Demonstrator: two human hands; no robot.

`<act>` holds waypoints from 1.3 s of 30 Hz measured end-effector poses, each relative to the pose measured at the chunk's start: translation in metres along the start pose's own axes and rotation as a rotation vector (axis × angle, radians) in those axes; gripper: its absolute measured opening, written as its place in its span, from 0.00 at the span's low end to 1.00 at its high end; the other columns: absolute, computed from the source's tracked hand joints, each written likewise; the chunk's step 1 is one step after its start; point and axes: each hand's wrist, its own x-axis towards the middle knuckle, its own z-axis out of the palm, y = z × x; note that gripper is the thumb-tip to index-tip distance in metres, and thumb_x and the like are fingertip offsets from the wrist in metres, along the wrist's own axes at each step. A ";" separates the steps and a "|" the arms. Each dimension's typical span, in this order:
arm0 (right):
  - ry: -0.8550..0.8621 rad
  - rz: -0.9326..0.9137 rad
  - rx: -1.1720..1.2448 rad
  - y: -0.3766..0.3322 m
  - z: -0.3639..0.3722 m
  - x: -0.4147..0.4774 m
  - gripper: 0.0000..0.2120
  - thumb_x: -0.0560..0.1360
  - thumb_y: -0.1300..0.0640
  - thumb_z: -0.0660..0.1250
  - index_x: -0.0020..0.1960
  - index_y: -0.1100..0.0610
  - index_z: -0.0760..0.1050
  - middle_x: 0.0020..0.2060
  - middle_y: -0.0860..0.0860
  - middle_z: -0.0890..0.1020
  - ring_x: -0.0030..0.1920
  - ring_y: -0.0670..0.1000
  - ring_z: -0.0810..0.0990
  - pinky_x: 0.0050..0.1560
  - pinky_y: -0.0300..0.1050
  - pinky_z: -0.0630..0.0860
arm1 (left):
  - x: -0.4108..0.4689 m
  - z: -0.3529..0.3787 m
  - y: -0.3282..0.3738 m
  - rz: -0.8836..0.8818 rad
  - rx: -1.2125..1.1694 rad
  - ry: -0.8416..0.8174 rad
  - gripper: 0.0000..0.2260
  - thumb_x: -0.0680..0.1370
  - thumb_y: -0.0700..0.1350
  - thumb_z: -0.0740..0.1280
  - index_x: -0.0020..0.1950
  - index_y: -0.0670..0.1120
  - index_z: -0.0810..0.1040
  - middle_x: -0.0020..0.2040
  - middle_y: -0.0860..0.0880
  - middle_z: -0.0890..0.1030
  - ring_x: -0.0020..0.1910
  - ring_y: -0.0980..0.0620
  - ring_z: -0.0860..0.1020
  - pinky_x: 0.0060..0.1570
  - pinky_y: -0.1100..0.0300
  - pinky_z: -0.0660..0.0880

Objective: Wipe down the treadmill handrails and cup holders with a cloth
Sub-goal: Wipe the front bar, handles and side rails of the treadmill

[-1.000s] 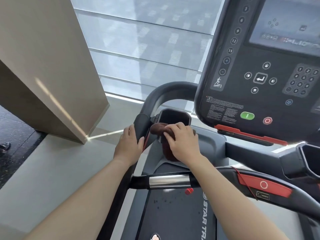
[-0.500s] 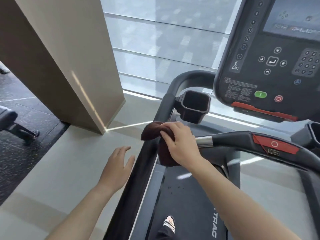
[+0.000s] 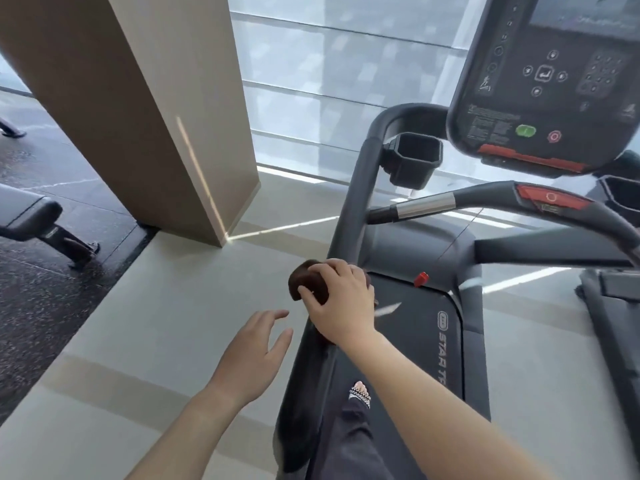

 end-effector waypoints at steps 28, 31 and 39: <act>0.094 0.145 0.067 0.077 -0.015 0.247 0.13 0.76 0.46 0.61 0.58 0.49 0.75 0.62 0.51 0.73 0.61 0.59 0.68 0.58 0.58 0.66 | 0.098 0.060 0.048 0.024 0.055 0.006 0.28 0.77 0.53 0.58 0.75 0.51 0.52 0.70 0.58 0.59 0.67 0.61 0.63 0.61 0.70 0.62; 0.088 0.135 0.048 0.079 -0.015 0.265 0.14 0.76 0.47 0.62 0.58 0.50 0.76 0.61 0.52 0.74 0.62 0.61 0.68 0.62 0.59 0.65 | 0.096 0.064 0.046 0.032 0.056 0.035 0.28 0.77 0.53 0.57 0.75 0.51 0.51 0.70 0.58 0.58 0.67 0.63 0.61 0.59 0.74 0.58; 0.063 0.136 0.110 0.081 -0.020 0.232 0.15 0.76 0.46 0.62 0.60 0.50 0.75 0.61 0.54 0.74 0.60 0.62 0.70 0.62 0.58 0.67 | 0.088 0.062 0.041 0.048 0.062 -0.010 0.27 0.78 0.54 0.56 0.75 0.51 0.51 0.73 0.57 0.56 0.70 0.61 0.57 0.63 0.71 0.54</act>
